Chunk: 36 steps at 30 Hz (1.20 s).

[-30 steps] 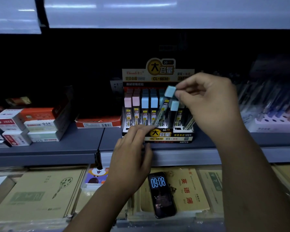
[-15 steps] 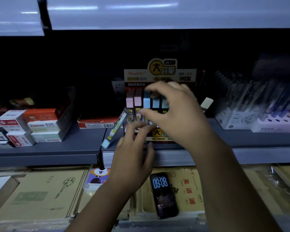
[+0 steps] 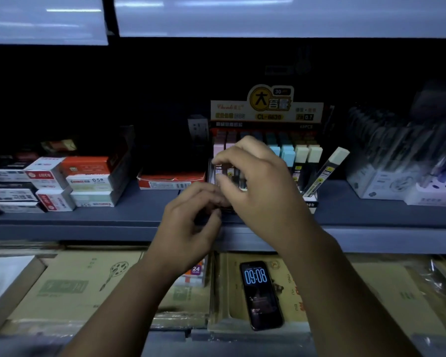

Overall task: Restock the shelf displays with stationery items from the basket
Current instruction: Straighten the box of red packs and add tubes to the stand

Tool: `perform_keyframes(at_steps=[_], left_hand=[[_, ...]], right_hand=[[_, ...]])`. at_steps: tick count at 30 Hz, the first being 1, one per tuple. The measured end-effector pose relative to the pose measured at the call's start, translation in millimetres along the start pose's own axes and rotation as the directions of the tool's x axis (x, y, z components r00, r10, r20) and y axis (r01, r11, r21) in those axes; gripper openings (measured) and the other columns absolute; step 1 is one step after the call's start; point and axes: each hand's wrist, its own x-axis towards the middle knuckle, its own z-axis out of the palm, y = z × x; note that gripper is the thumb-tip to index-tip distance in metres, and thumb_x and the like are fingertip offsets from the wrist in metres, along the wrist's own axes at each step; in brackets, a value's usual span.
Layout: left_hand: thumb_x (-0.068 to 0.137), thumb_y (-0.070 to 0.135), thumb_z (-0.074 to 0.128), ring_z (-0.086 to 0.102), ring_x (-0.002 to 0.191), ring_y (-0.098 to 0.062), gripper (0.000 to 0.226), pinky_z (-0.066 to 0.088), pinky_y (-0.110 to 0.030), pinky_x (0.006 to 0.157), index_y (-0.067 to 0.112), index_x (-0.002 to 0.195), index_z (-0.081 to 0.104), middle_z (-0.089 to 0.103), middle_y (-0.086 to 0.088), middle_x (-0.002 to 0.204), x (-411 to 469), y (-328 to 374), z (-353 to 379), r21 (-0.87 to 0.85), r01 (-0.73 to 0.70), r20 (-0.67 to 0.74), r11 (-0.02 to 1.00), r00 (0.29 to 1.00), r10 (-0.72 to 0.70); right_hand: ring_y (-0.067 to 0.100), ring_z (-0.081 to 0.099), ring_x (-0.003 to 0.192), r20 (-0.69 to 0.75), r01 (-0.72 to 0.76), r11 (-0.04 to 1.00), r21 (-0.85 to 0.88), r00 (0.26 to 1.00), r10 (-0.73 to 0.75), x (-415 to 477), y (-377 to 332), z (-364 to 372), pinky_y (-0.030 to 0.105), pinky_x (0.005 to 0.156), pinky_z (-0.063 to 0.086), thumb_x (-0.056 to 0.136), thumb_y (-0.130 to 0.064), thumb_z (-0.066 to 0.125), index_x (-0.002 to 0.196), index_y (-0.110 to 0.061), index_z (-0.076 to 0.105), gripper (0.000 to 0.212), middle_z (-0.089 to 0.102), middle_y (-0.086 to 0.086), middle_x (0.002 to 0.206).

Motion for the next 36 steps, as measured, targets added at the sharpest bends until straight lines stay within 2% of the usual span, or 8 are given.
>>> perform_keyframes(at_steps=[3,7,12,20,24,30,32,36], left_hand=[[0.089,-0.004,0.068,0.062,0.100,-0.007,0.021,0.045,-0.019,0.087,0.013,0.101,0.071,0.065,0.005,0.102,-7.3,-1.4,-15.8,0.106,-0.018,-0.023,0.994,1.000,0.020],[0.089,0.024,0.067,0.061,0.098,-0.015,0.023,0.047,-0.038,0.087,0.017,0.110,0.069,0.068,0.006,0.107,-24.4,-12.3,-43.4,0.304,0.067,-0.045,0.950,0.997,-0.055],[0.087,0.043,0.070,0.059,0.101,-0.016,0.035,0.047,-0.038,0.087,0.021,0.115,0.067,0.066,0.007,0.108,-47.8,-18.6,-74.6,0.396,0.120,0.058,0.910,0.986,-0.155],[0.084,0.051,0.068,0.061,0.092,-0.013,0.040,0.052,-0.040,0.083,0.025,0.114,0.068,0.065,0.011,0.100,-99.5,-21.2,-82.2,0.368,0.110,0.226,0.923,0.953,-0.203],[0.081,0.057,0.064,0.062,0.090,-0.017,0.046,0.049,-0.034,0.083,0.024,0.113,0.067,0.065,0.008,0.102,-124.9,-29.2,-71.2,0.376,0.104,0.299,0.921,0.927,-0.227],[0.079,0.060,0.057,0.064,0.100,-0.023,0.057,0.053,-0.037,0.085,0.025,0.123,0.063,0.067,0.005,0.114,-174.5,-49.5,-32.1,0.438,0.122,0.481,0.891,0.806,-0.346],[0.080,0.059,0.059,0.063,0.103,-0.025,0.057,0.053,-0.038,0.086,0.025,0.126,0.061,0.067,0.004,0.117,-188.8,-57.1,-13.0,0.450,0.158,0.527,0.879,0.748,-0.404],[0.082,0.049,0.071,0.064,0.101,-0.026,0.050,0.054,-0.038,0.084,0.021,0.122,0.063,0.067,0.000,0.113,-221.6,-76.8,34.7,0.398,0.408,0.506,0.821,0.649,-0.568]], right_hand=[[0.008,0.049,0.098,0.022,-0.029,0.999,0.045,0.999,0.028,-7.4,-4.4,8.5,0.031,0.083,0.047,0.095,-0.021,0.067,0.118,-0.015,0.066,0.024,0.054,-0.007,0.108],[0.015,0.055,0.113,0.119,-0.027,0.999,0.036,0.993,0.023,-18.0,-10.2,13.5,0.035,0.094,0.048,0.094,-0.025,0.067,0.126,-0.018,0.063,0.033,0.059,-0.004,0.121],[0.016,0.050,0.121,0.363,-0.030,1.000,0.007,0.932,0.025,-38.2,-18.7,25.6,0.040,0.100,0.047,0.096,-0.036,0.066,0.139,-0.023,0.053,0.047,0.051,-0.006,0.136],[0.023,0.054,0.119,0.437,0.103,0.994,0.021,0.894,-0.102,-71.5,-36.4,43.2,0.045,0.096,0.048,0.094,-0.030,0.069,0.133,-0.017,0.059,0.042,0.059,0.001,0.130],[0.020,0.058,0.111,0.494,0.048,0.996,0.070,0.866,-0.076,-95.1,-37.5,53.4,0.041,0.090,0.050,0.089,-0.035,0.071,0.126,-0.020,0.062,0.040,0.061,-0.001,0.122],[0.014,0.054,0.102,0.756,-0.068,0.991,-0.112,0.641,0.129,-161.7,-7.3,80.4,0.032,0.083,0.046,0.086,-0.037,0.075,0.129,-0.023,0.059,0.048,0.055,-0.009,0.116],[0.020,0.056,0.107,0.820,-0.115,0.980,-0.163,0.537,0.200,-184.6,4.3,91.4,0.039,0.088,0.049,0.088,-0.039,0.073,0.132,-0.021,0.057,0.051,0.057,-0.002,0.121],[0.025,0.056,0.116,0.861,-0.289,0.932,-0.219,0.392,0.324,-238.4,33.4,119.8,0.034,0.091,0.046,0.088,-0.036,0.076,0.134,-0.017,0.056,0.053,0.058,0.006,0.130]])
